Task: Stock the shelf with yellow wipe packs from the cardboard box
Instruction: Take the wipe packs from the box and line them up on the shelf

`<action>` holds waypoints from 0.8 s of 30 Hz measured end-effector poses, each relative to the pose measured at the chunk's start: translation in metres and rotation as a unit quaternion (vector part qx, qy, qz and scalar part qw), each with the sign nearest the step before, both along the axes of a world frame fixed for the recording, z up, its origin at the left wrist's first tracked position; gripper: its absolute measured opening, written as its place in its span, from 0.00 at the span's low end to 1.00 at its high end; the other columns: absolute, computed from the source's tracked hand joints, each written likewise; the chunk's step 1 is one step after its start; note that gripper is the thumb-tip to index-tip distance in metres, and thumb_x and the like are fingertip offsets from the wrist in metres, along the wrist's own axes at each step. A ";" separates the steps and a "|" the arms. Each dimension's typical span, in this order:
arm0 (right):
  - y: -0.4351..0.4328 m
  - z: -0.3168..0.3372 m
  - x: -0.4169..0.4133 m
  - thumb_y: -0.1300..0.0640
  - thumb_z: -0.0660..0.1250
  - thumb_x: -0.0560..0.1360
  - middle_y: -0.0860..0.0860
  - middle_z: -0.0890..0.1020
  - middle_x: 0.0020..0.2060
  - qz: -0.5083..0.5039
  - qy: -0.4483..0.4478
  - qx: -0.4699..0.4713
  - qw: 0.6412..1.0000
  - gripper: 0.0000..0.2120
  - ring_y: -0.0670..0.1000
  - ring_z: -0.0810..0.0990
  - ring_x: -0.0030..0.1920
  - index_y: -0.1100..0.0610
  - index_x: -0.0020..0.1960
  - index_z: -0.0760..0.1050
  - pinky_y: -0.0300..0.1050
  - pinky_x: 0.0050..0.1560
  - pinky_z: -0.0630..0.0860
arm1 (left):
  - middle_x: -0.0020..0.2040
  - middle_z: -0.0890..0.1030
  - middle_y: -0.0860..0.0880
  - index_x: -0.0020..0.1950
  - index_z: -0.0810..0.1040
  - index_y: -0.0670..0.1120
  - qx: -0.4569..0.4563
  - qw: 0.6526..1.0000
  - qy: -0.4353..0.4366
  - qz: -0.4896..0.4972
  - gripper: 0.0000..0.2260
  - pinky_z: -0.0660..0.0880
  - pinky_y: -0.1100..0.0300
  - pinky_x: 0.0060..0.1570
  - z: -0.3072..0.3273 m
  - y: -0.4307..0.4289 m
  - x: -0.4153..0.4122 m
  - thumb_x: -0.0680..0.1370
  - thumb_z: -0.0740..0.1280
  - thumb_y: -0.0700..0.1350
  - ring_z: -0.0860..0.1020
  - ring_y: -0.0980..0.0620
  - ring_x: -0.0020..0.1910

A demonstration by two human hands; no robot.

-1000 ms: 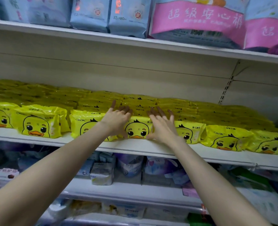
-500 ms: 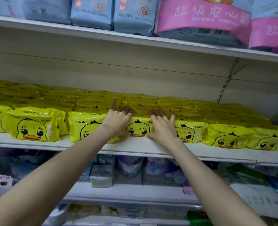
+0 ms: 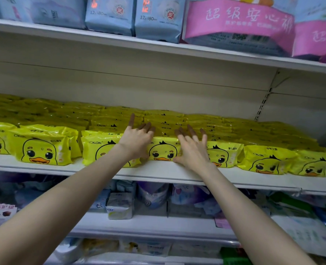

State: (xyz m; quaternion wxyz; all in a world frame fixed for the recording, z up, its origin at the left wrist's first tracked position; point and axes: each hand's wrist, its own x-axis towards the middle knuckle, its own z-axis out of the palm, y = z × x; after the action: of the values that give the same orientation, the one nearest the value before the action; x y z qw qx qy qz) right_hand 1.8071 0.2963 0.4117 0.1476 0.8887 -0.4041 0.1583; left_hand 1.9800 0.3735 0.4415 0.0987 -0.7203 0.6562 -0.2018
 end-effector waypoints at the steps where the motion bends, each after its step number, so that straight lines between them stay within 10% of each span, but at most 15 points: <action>1: 0.000 0.000 0.000 0.39 0.70 0.69 0.50 0.60 0.75 -0.001 0.001 0.001 1.000 0.45 0.54 0.46 0.77 0.52 0.76 0.51 0.61 0.71 0.37 | 0.77 0.55 0.44 0.77 0.50 0.44 0.003 1.000 -0.004 0.006 0.44 0.33 0.36 0.68 0.001 0.000 0.001 0.72 0.68 0.61 0.54 0.48 0.76; 24: 0.004 0.000 0.003 0.39 0.71 0.68 0.51 0.55 0.76 -0.014 -0.012 0.010 1.000 0.48 0.55 0.46 0.77 0.53 0.77 0.48 0.61 0.71 0.38 | 0.78 0.53 0.45 0.77 0.47 0.45 -0.001 0.998 0.062 0.016 0.47 0.34 0.36 0.68 0.006 -0.002 0.002 0.70 0.70 0.61 0.53 0.48 0.76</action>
State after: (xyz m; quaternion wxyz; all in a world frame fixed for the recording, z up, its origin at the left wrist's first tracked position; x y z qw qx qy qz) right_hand 1.8106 0.2999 0.4112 0.1360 0.8824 -0.4199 0.1629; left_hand 1.9817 0.3715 0.4472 0.0600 -0.7419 0.6495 -0.1555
